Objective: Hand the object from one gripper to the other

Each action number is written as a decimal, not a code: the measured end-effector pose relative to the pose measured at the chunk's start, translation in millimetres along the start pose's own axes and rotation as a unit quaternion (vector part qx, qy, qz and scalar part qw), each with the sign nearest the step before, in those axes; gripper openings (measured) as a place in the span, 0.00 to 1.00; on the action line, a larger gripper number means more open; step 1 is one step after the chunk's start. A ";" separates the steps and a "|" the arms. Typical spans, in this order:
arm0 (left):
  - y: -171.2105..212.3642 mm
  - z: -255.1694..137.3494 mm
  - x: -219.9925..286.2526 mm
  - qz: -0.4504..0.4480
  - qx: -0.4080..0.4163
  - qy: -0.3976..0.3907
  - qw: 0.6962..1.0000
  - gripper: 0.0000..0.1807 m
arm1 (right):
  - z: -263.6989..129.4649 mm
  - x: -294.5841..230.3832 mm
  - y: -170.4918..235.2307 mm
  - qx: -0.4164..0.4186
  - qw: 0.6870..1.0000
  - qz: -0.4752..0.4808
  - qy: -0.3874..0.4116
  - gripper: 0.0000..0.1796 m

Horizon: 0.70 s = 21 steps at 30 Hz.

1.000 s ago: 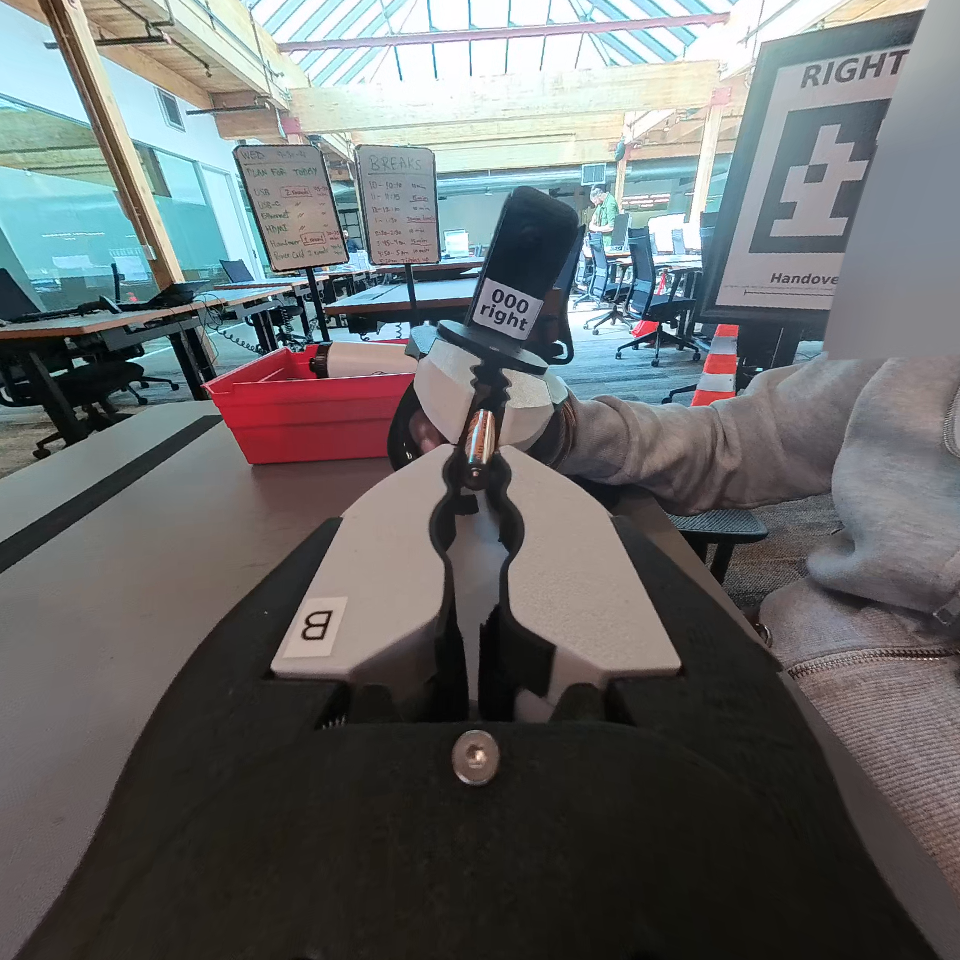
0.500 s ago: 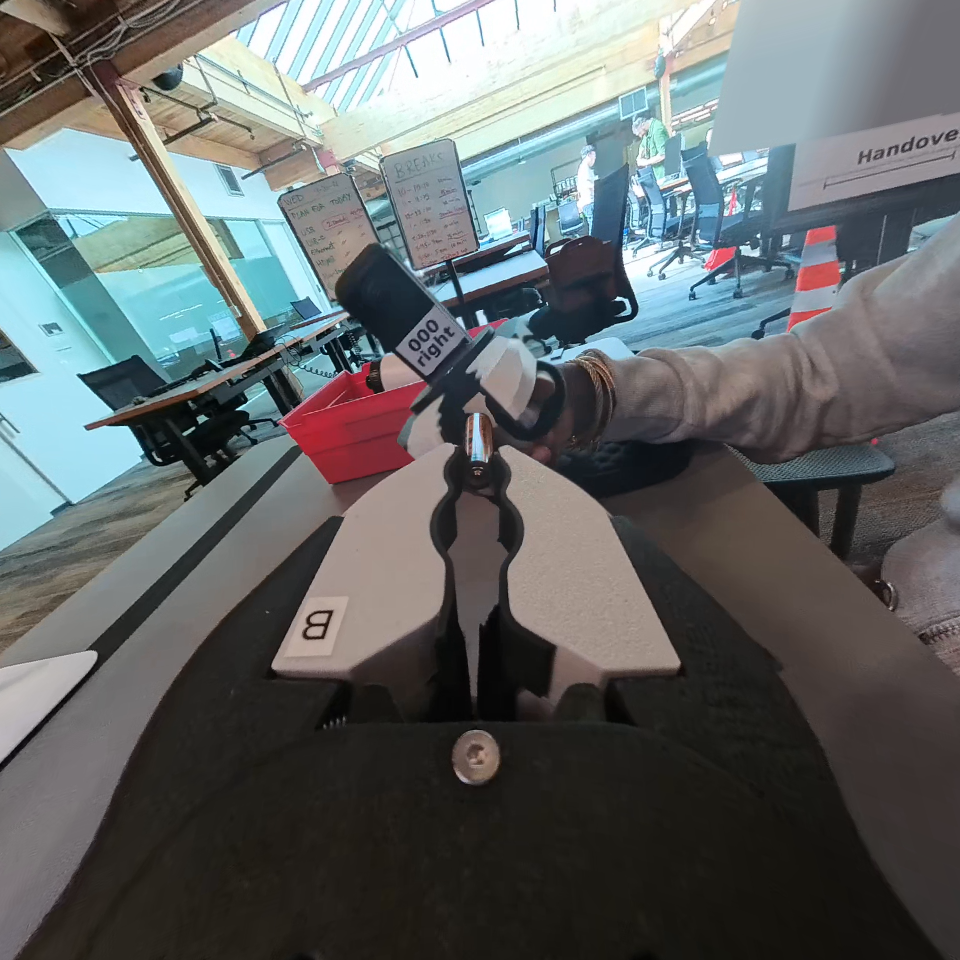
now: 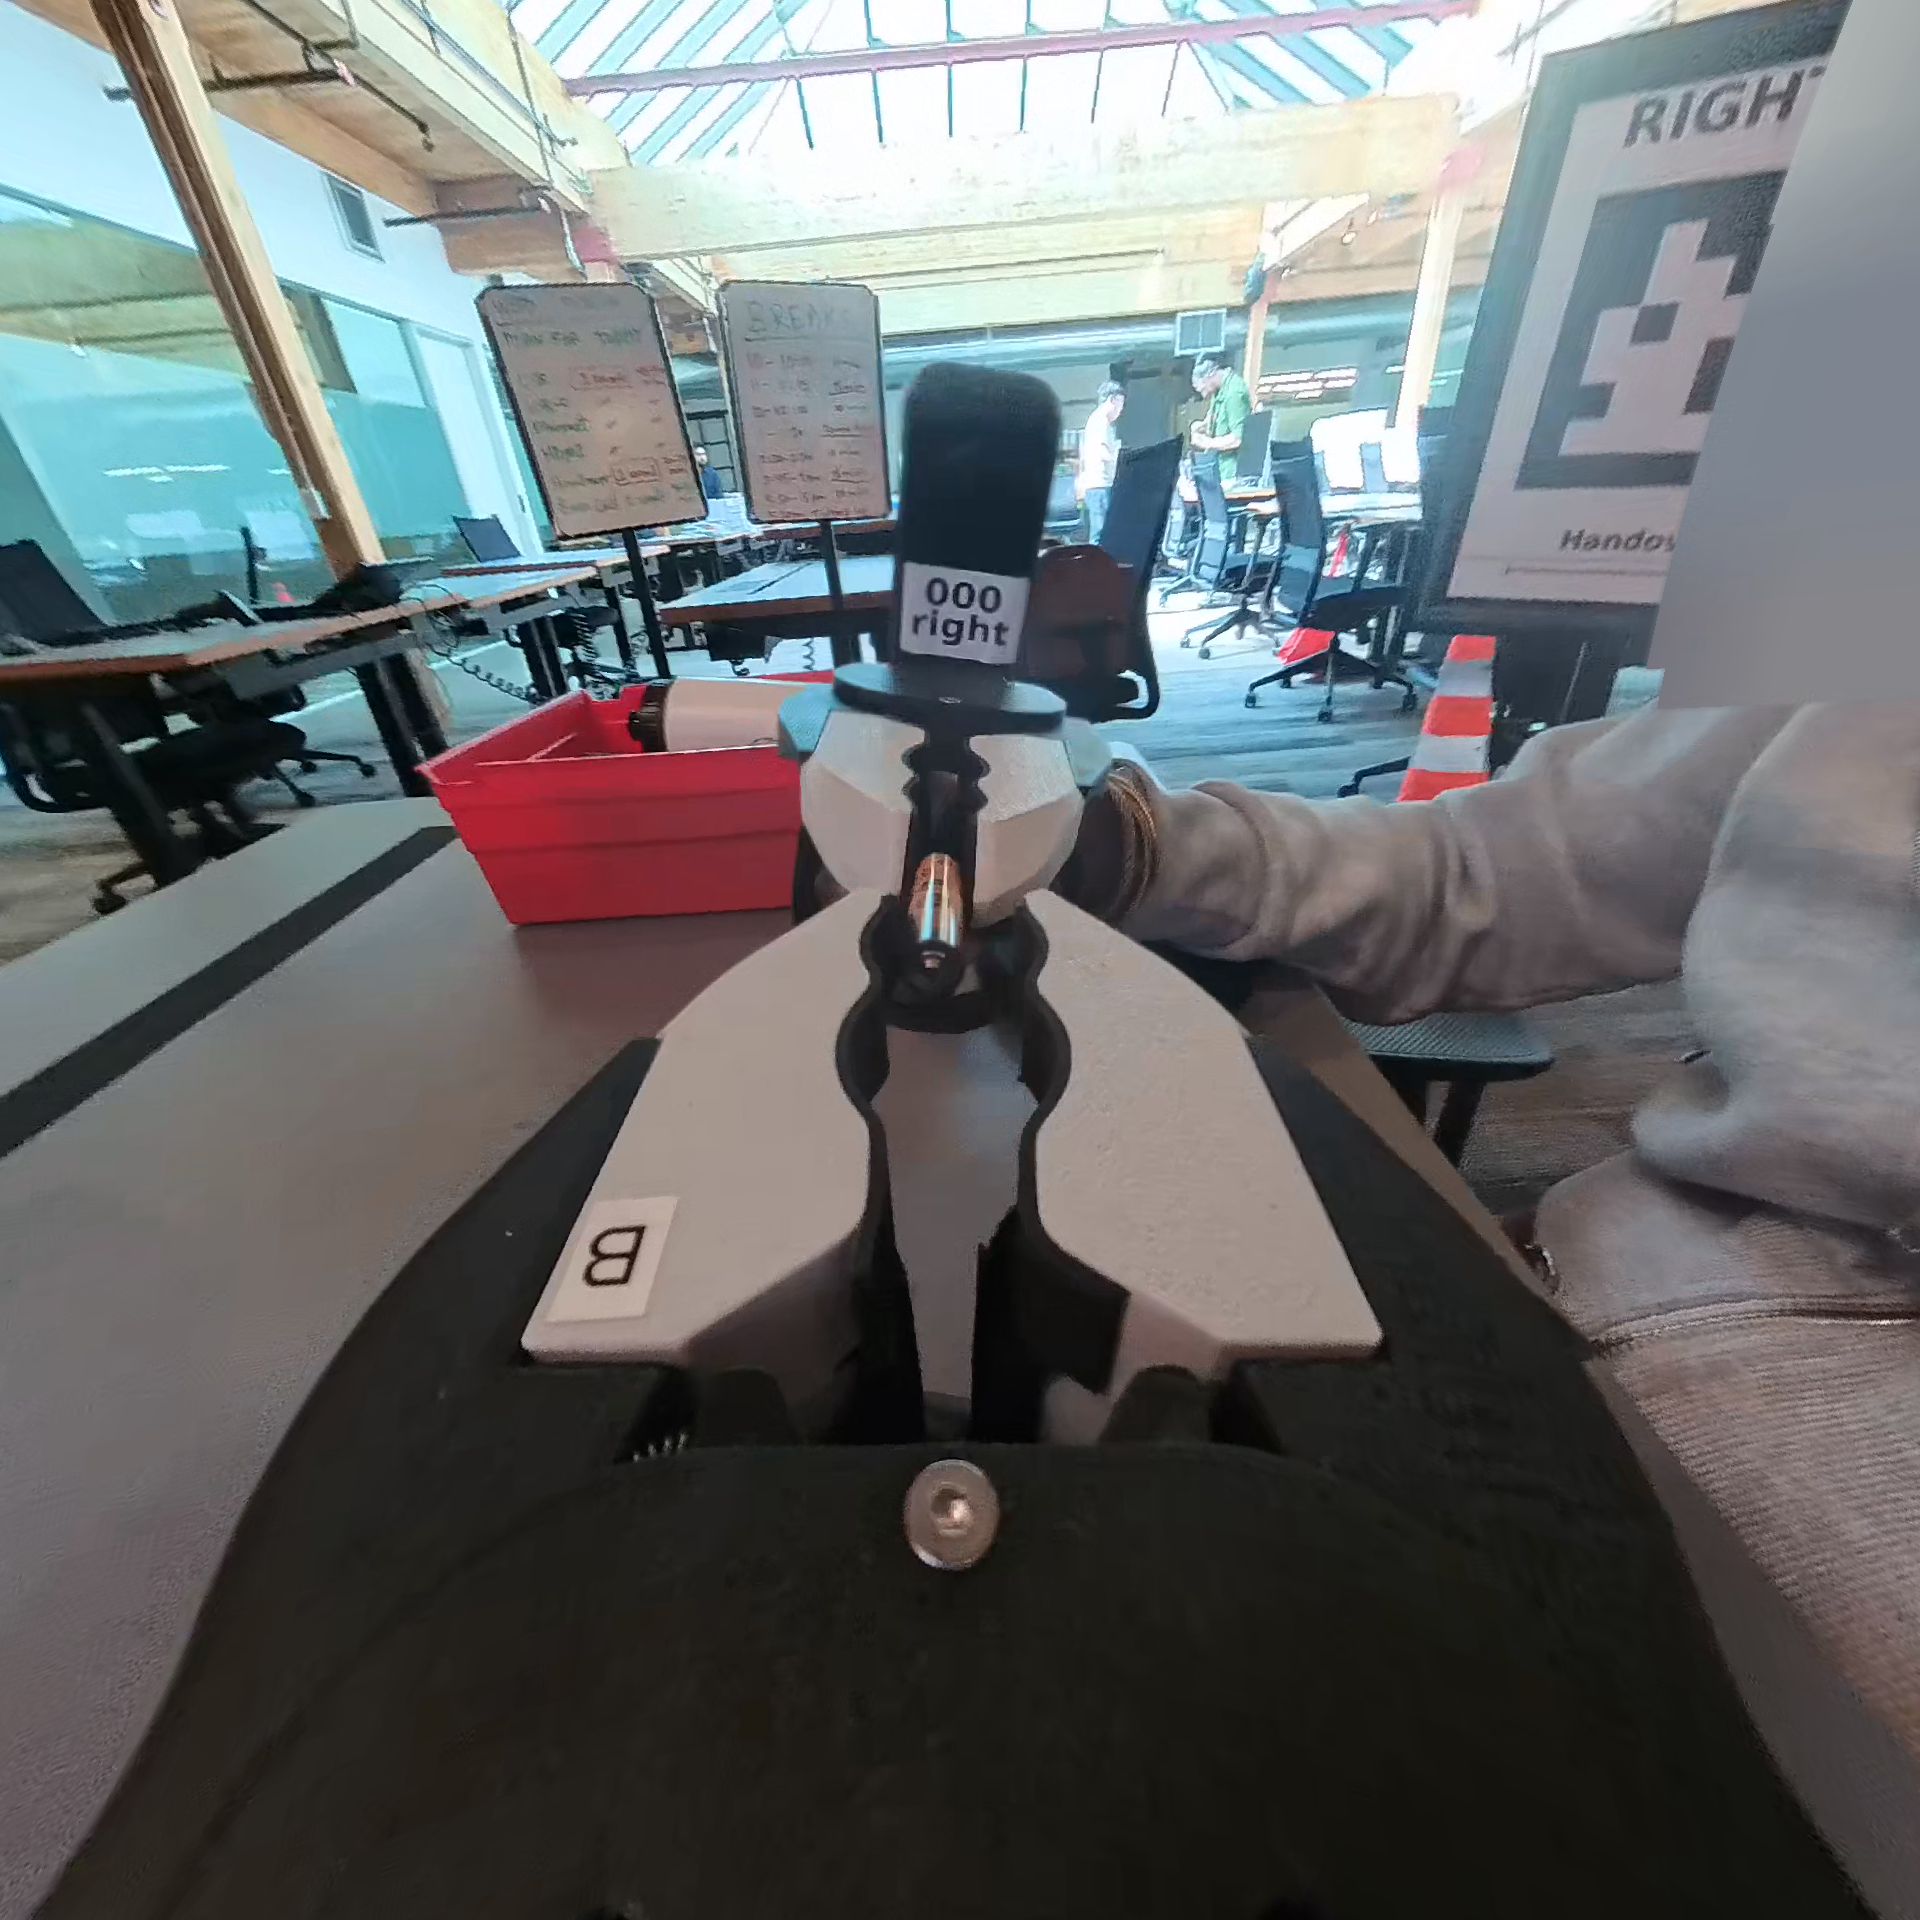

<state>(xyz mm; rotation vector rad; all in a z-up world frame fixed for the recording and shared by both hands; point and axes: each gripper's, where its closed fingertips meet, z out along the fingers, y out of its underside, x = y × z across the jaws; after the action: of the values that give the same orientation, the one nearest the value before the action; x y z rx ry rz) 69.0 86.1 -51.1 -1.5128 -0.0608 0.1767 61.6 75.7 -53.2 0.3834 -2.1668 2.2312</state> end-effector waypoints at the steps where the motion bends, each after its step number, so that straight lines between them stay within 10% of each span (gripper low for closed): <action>1: -0.1 0.0 0.0 -0.005 0.001 0.002 1.000 0.11 | 0.6 -1.0 -0.5 -0.003 0.999 -0.032 0.006 0.06; 13: -1.2 -0.7 -1.1 0.024 -0.001 -0.007 1.000 0.06 | 3.2 -2.5 -1.8 -0.013 0.993 -0.115 0.033 0.06; 21: -7.8 -2.2 -1.7 0.121 0.012 -0.037 0.992 0.06 | -1.2 -2.0 -8.6 0.047 0.967 0.238 -0.071 0.18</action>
<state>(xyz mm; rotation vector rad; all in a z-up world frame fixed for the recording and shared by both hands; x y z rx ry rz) 68.3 83.3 -43.3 -1.4866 0.0668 0.4274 64.8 77.6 -45.2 0.0146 -2.4438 2.6245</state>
